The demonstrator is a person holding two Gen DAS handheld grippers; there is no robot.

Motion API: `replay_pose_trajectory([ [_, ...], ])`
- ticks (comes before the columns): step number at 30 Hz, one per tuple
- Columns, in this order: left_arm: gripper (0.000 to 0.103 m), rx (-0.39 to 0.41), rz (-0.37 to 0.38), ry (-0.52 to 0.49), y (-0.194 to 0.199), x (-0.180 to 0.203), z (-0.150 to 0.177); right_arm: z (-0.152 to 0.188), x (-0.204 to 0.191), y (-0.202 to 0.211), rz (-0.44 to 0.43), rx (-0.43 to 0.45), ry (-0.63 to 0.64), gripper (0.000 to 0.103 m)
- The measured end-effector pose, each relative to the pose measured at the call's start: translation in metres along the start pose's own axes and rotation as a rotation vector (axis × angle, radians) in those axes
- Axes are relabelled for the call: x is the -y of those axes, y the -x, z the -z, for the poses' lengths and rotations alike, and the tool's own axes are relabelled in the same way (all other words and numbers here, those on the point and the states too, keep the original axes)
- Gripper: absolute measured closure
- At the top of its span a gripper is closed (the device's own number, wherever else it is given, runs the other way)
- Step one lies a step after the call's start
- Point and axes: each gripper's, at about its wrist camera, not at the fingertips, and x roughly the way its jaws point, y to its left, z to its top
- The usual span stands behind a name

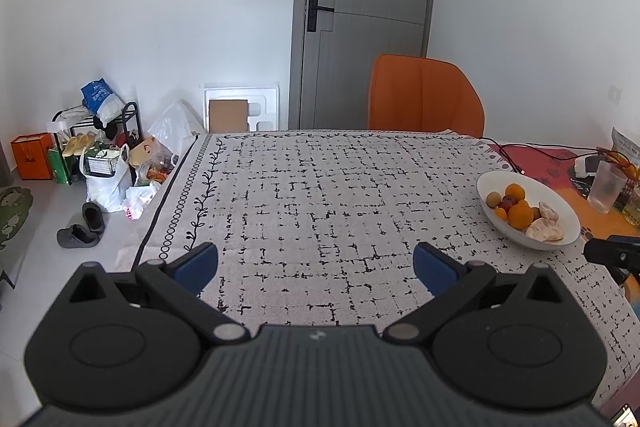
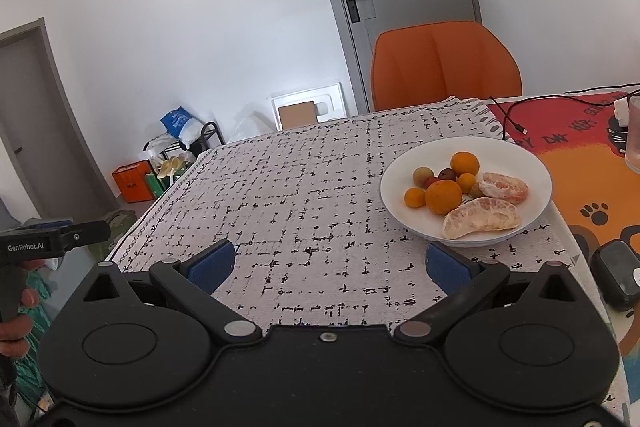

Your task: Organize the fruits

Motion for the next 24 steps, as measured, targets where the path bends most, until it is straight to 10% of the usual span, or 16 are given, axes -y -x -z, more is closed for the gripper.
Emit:
replay_pose_trajectory([
  [24, 0.0, -0.003, 0.014, -0.009, 0.0006, 0.0023, 0.0001, 0.0024, -0.0016, -0.0046, 0.025, -0.009, 0.019, 0.0],
])
